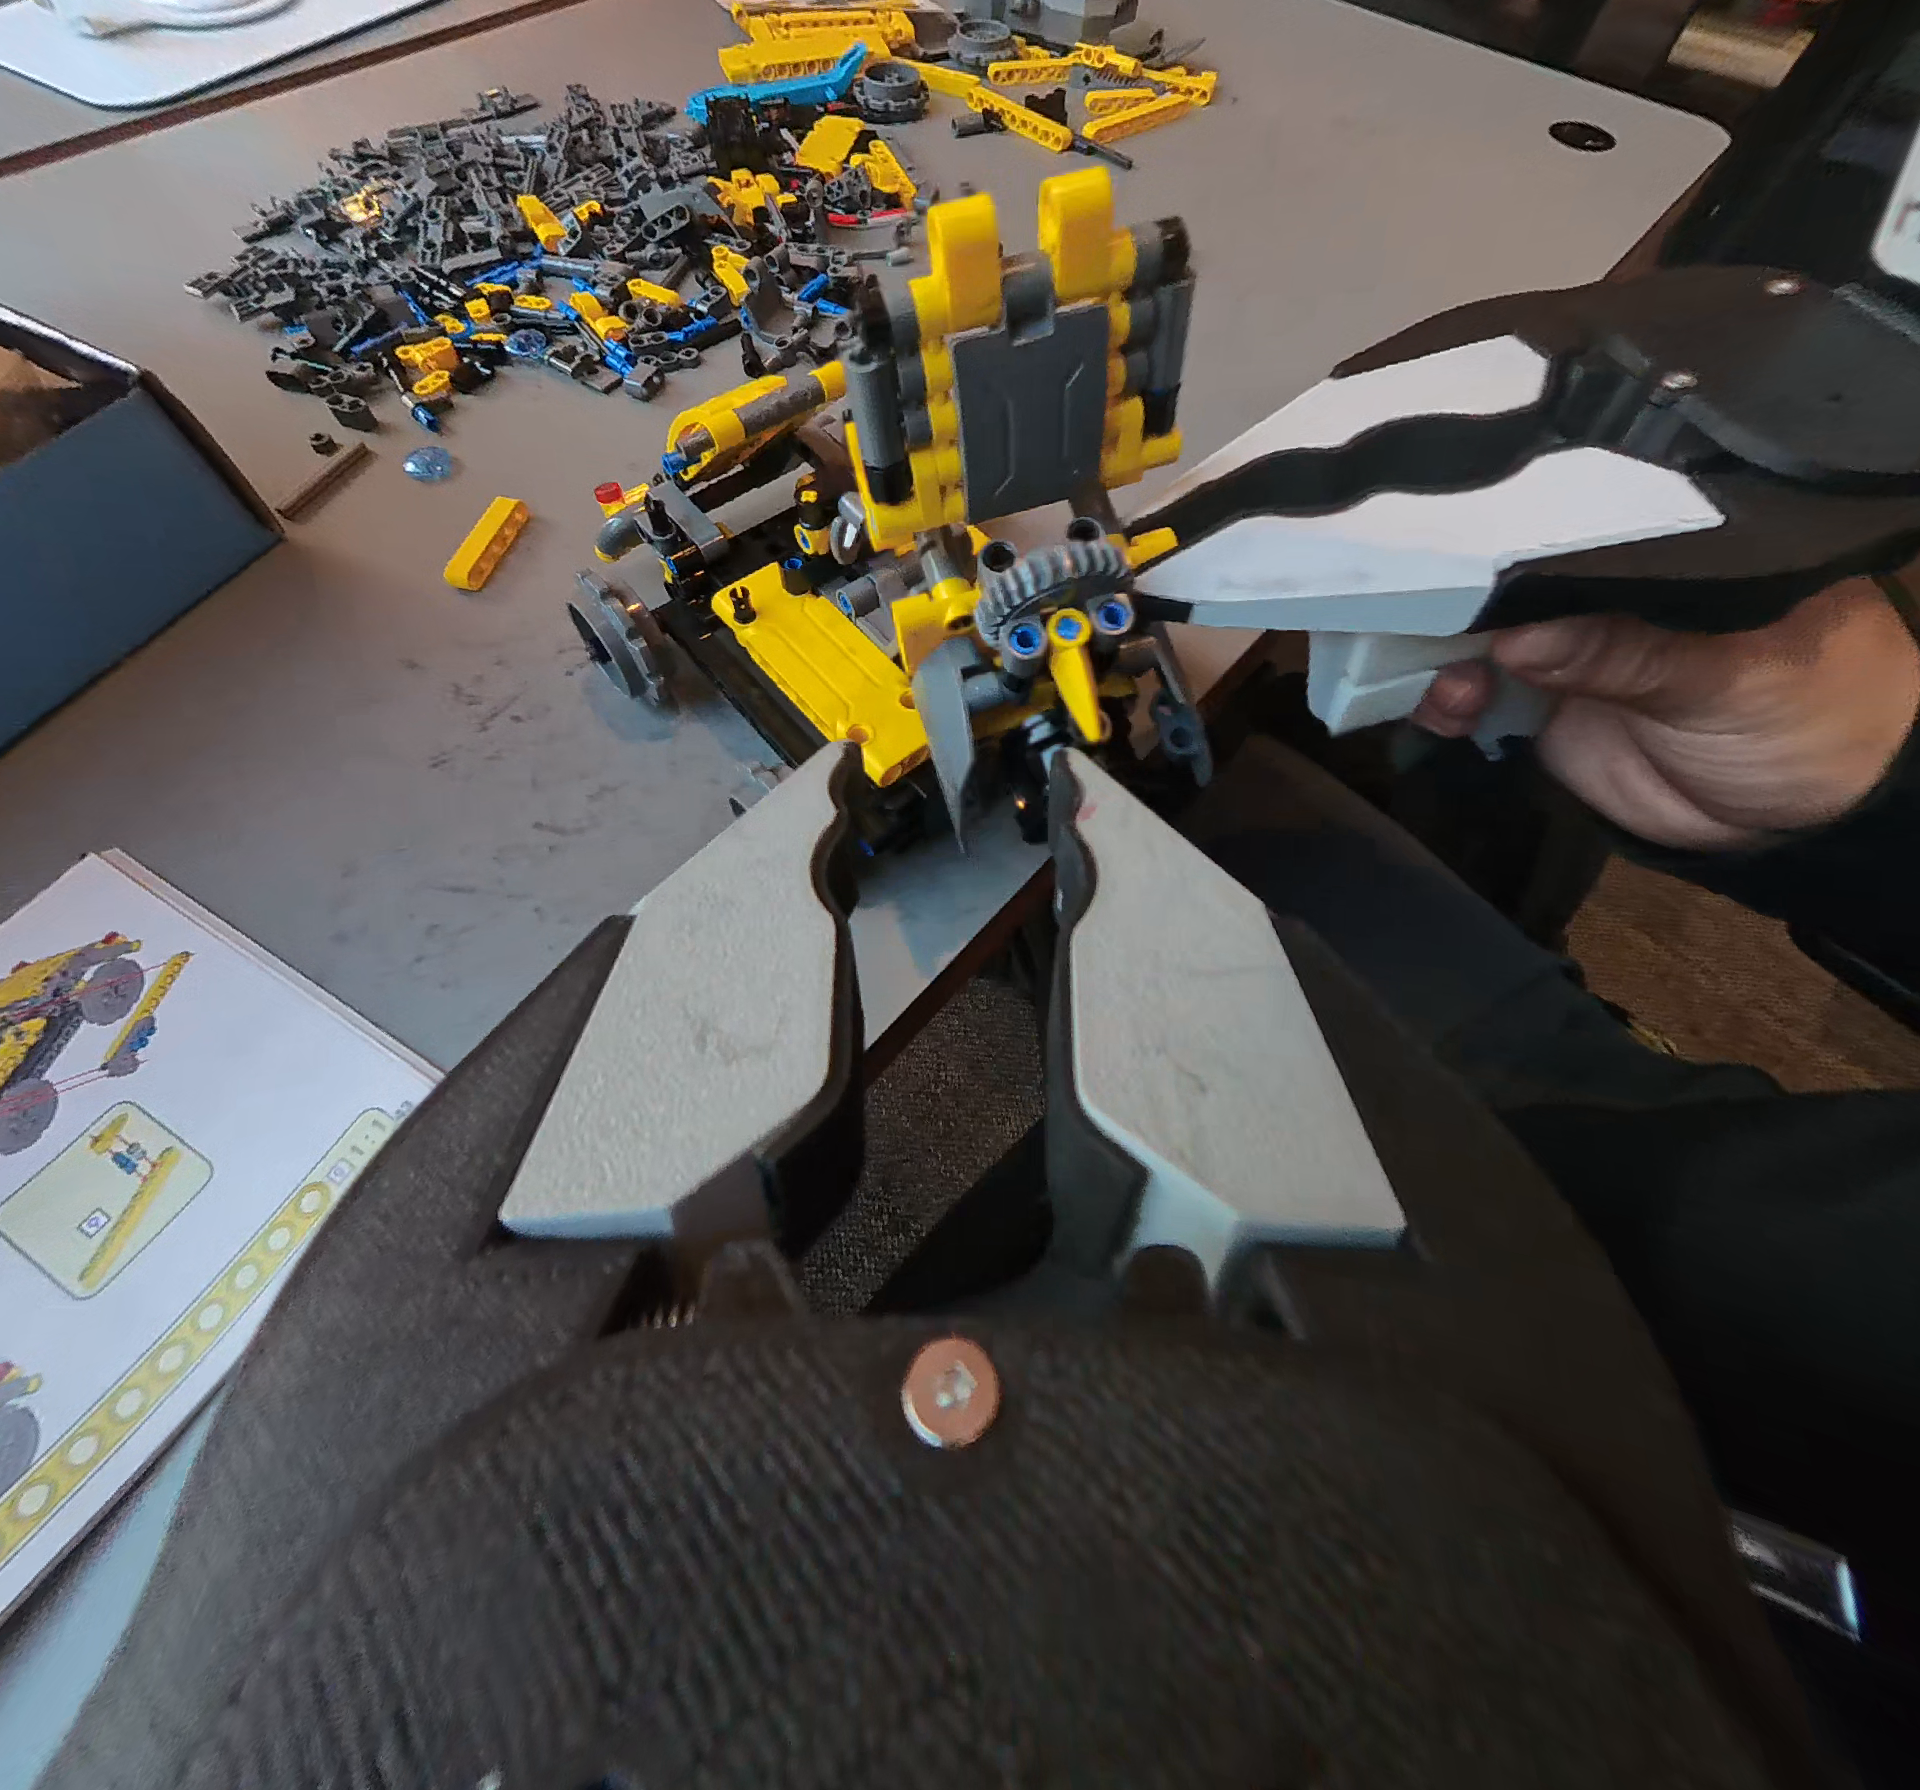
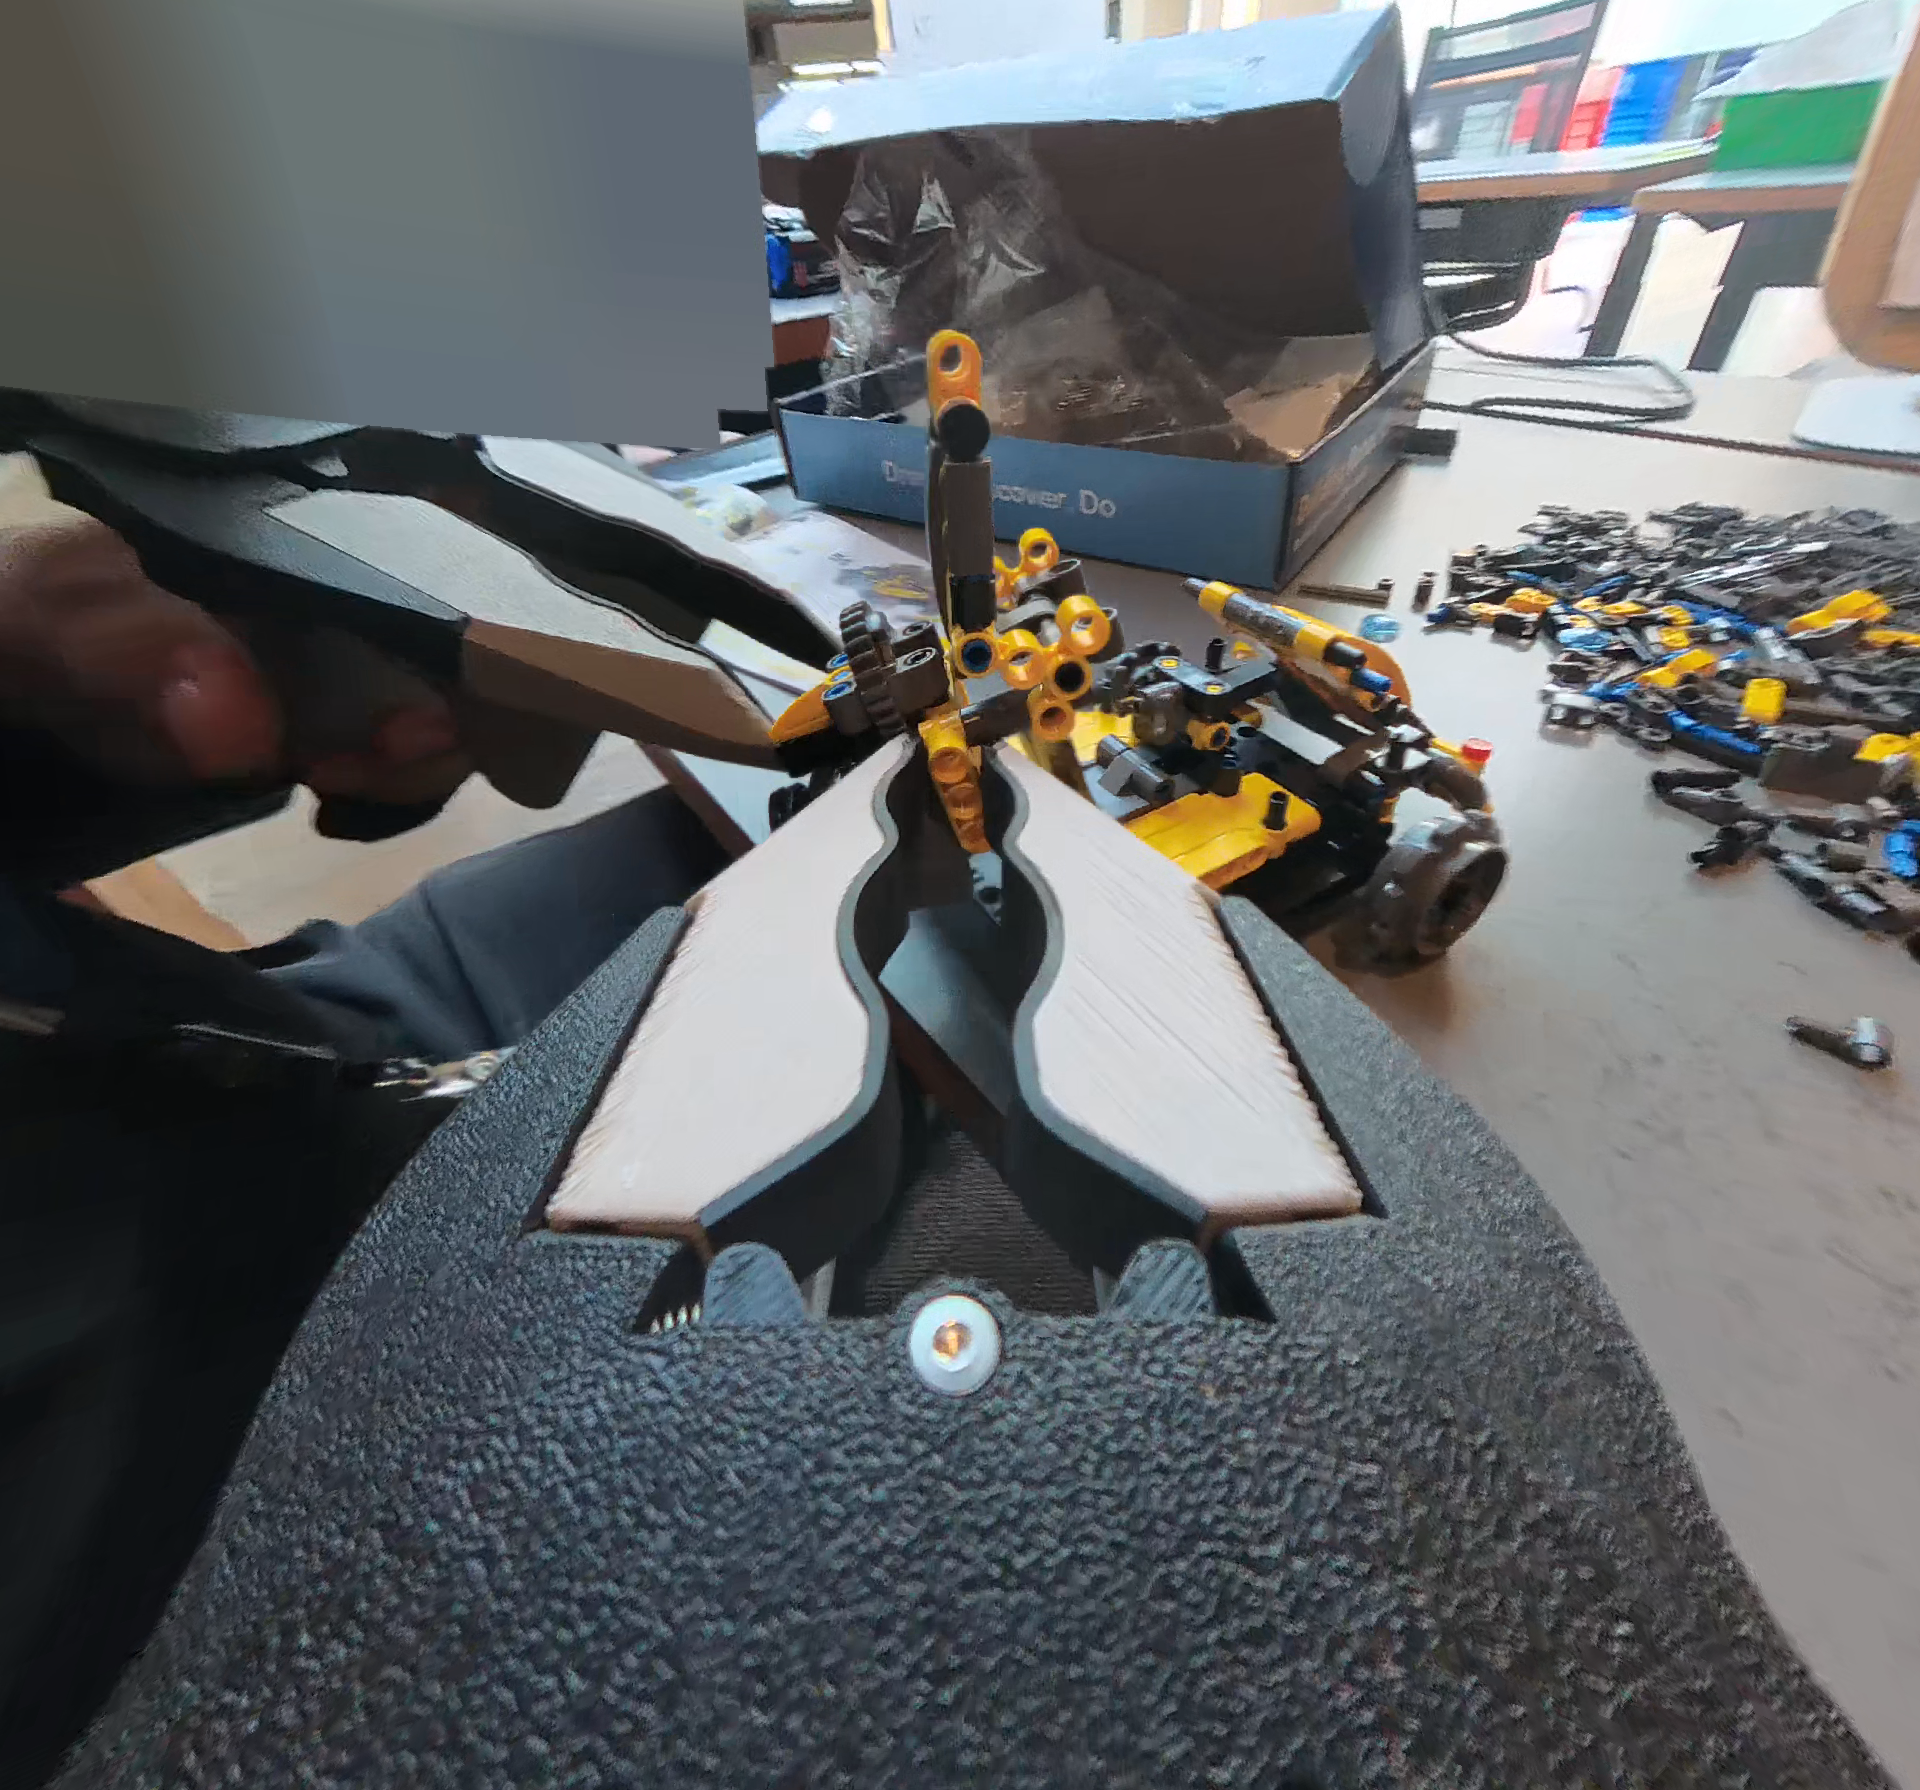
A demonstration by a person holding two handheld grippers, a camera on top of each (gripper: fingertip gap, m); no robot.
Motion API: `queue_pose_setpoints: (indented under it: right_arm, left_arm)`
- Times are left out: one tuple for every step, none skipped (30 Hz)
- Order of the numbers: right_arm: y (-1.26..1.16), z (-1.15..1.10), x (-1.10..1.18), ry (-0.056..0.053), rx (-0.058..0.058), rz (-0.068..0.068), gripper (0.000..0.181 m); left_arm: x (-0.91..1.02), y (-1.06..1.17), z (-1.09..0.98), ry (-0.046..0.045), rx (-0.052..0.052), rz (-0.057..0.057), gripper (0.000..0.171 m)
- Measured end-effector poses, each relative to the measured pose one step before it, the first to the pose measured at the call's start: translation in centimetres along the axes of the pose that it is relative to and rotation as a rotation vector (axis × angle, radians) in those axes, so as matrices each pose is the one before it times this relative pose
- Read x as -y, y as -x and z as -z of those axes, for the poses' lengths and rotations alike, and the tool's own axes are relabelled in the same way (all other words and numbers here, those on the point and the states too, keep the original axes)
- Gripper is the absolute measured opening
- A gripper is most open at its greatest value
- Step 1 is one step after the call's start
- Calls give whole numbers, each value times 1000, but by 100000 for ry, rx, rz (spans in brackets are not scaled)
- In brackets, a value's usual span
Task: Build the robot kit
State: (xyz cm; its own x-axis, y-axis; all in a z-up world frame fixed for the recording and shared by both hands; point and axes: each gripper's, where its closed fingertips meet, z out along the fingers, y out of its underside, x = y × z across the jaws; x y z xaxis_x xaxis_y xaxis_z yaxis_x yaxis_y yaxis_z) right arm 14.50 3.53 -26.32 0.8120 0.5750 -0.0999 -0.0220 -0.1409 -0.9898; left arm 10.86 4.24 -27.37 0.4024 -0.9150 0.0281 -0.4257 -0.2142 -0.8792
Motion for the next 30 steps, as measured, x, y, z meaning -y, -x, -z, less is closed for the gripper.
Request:
queue_pose_setpoints:
  right_arm:
    - [-149, 0, -122, 971, -1241, 2076, 9]
    - [-3, 37, -56, 383, 433, -559, 9]
    - [-78, 98, 105, -1248, -225, -1338, 9]
    - [32, 67, 112, -1189, 355, -1245, 9]
    - [139, -19, 118, -583, 736, -1333, 9]
    - [304, -92, 252, -1026, 901, -736, 9]
    - [489, -191, 282, -959, 1154, 43, 9]
    - [619, -273, 219, -504, 1183, 812, 9]
    - [582, -322, 59, 189, 621, 1424, 9]
    - [370, -312, -29, 503, -662, 1160, 9]
    - [88, -207, -6, 7, -2001, 355, 9]
    - [-49, -88, -12, -222, -1904, -536, 9]
    - [6, -80, -174, 784, -789, -1316, 9]
    - [58, -67, -211, 679, -380, -1071, 9]
    - [205, -7, -65, -462, 600, -917, 9]
    - [426, -6, -6, -384, 2394, -324, 10]
    - [417, -24, -75, 664, 2682, 213, 11]
    - [187, 48, -64, 1325, 1647, 928, 15]
    - [43, 210, 123, 422, 1170, 1185, 19]
    - [-6, 415, 258, -462, 1527, 747, 19]
    - [-345, 601, 280, -778, 315, 309, 23]
    - [-749, 789, 137, -200, -967, 207, 29]
    - [-1058, 873, -122, 927, -1425, -448, 33]
    - [-1433, 811, -537, 2773, -2406, -1433, 42]
    - [-1566, 629, -990, 5208, -2360, -2398, 58]
    - [-1315, 436, -1187, 6467, -885, -2231, 65]
    - [-802, 193, -1045, 5455, 1211, -1168, 65]
    - [-366, -123, -912, 5263, 2264, -835, 65]
    - [-144, -449, -750, 5287, 1673, -506, 69]
    - [131, -702, -629, 5565, 1690, 396, 73]
  left_arm:
    - [184, -503, 266, -891, -3173, -773, 46]
    - [162, -1170, 356, -1261, -7836, -382, 69]
    - [189, -1041, 346, -1830, -7058, 1043, 82]
    - [154, -634, 212, -2020, -4280, 1048, 92]
    - [-38, -274, -33, -1185, -1706, -101, 97]
    - [-368, 298, -357, 1033, 2064, -572, 96]
    - [-483, 369, -573, 2177, 2664, -1566, 96]
    - [-308, 418, -642, 1829, 3237, -1861, 96]
    - [-103, 338, -554, 767, 2980, -2422, 93]
    - [21, 277, -409, -355, 2635, -2870, 90]
    - [-41, 398, -278, -585, 3333, -2824, 89]
    - [-230, 766, -197, 223, 5119, -2749, 74]
    - [-250, 319, -77, 137, 1410, -3124, 71]
    - [-120, 118, 50, -436, -193, -311, 69]
    - [-67, -25, 112, -729, -1488, 903, 67]
    - [-107, 46, 138, -268, -1361, 967, 64]
    - [-76, 34, 121, -317, -1541, 514, 63]
    - [-59, 63, 116, -206, -1317, 429, 63]
    - [-68, 209, 149, -54, -479, 377, 63]
    - [-63, 313, 168, -180, 104, 172, 63]
    - [-51, 336, 227, -386, -105, 353, 63]
    - [-13, 313, 262, -782, -340, 646, 63]
    - [-120, 383, 255, -347, -83, 800, 63]
    - [-230, 318, 180, 232, -399, 950, 63]
    - [-120, 190, 175, -810, -1122, 1224, 63]
    - [46, 5, 176, -1995, -2271, 1747, 63]
    - [41, -13, 133, -1767, -2447, 2660, 63]
    - [19, 31, 109, -1450, -2296, 2697, 63]
    - [-5, 252, 121, -1209, -896, 2445, 63]
    - [-92, 430, 100, -458, 283, 1889, 63]
